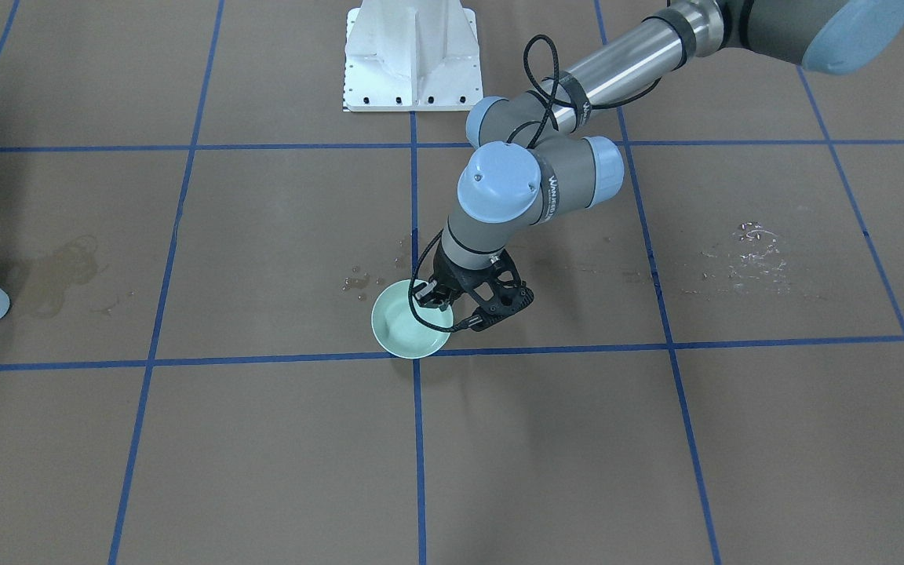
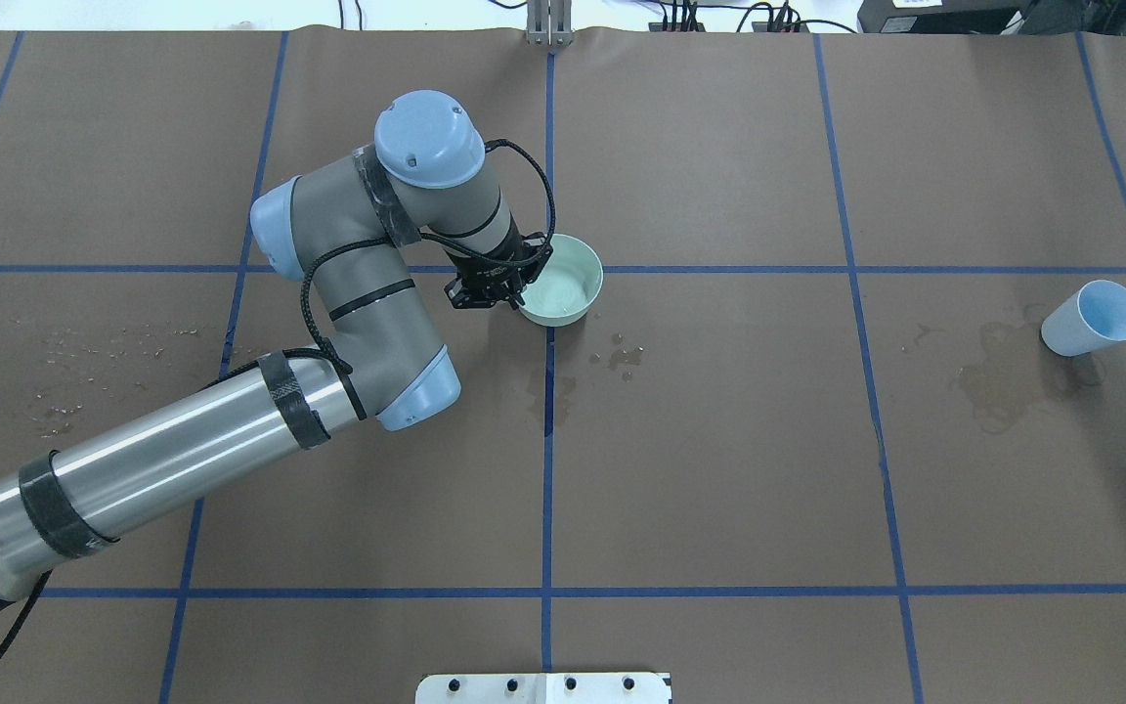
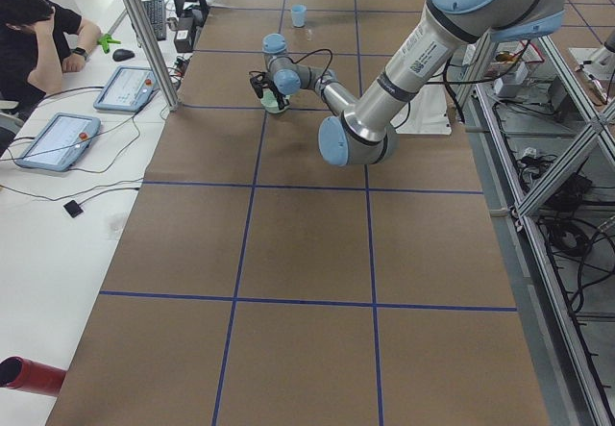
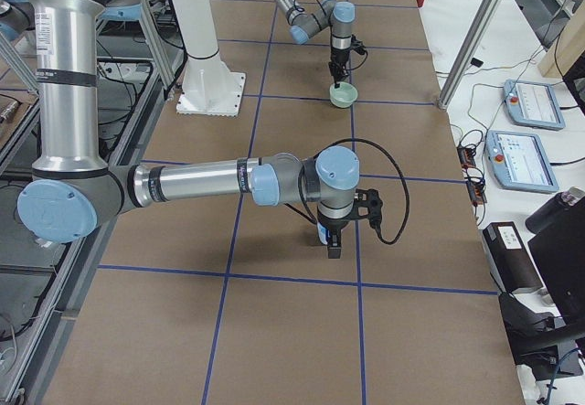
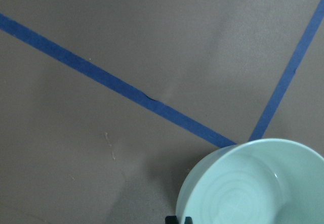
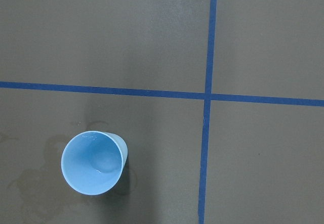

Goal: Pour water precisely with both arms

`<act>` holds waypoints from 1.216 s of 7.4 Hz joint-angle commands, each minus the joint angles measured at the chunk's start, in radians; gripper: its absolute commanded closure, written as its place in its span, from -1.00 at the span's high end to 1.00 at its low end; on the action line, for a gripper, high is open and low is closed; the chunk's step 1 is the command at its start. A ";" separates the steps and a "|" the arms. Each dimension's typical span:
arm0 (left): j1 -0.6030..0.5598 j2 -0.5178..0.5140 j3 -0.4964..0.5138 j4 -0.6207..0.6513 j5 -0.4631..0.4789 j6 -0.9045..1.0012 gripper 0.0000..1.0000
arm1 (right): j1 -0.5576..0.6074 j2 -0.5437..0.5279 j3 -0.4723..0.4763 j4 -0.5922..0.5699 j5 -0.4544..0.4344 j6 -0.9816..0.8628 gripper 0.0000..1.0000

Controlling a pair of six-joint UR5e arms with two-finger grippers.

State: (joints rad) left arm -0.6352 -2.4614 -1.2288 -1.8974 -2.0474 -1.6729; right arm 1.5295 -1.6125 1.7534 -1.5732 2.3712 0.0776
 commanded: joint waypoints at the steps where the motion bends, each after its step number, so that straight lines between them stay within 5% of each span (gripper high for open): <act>1: -0.004 0.004 -0.020 0.000 0.021 0.005 1.00 | 0.001 0.012 0.001 -0.001 0.005 0.034 0.99; 4: -0.073 0.004 -0.098 0.018 0.015 0.005 1.00 | 0.003 -0.015 0.067 0.010 -0.044 0.097 0.99; 5: -0.087 0.004 -0.107 0.018 0.015 0.005 1.00 | -0.009 -0.065 0.096 0.180 -0.106 0.205 1.00; 6: -0.087 0.012 -0.124 0.035 0.015 0.005 1.00 | -0.099 -0.151 0.100 0.381 -0.188 0.387 1.00; 7: -0.087 0.013 -0.148 0.073 0.015 0.005 1.00 | -0.255 -0.232 0.139 0.512 -0.363 0.577 1.00; 8: -0.087 0.027 -0.170 0.083 0.015 0.005 1.00 | -0.385 -0.281 0.225 0.516 -0.491 0.696 1.00; 9: -0.087 0.065 -0.207 0.083 0.016 0.005 1.00 | -0.437 -0.311 0.282 0.516 -0.503 0.796 1.00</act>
State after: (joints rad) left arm -0.7218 -2.4319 -1.3948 -1.8239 -2.0323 -1.6674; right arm 1.2041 -1.8672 1.9535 -1.0876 1.9507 0.7171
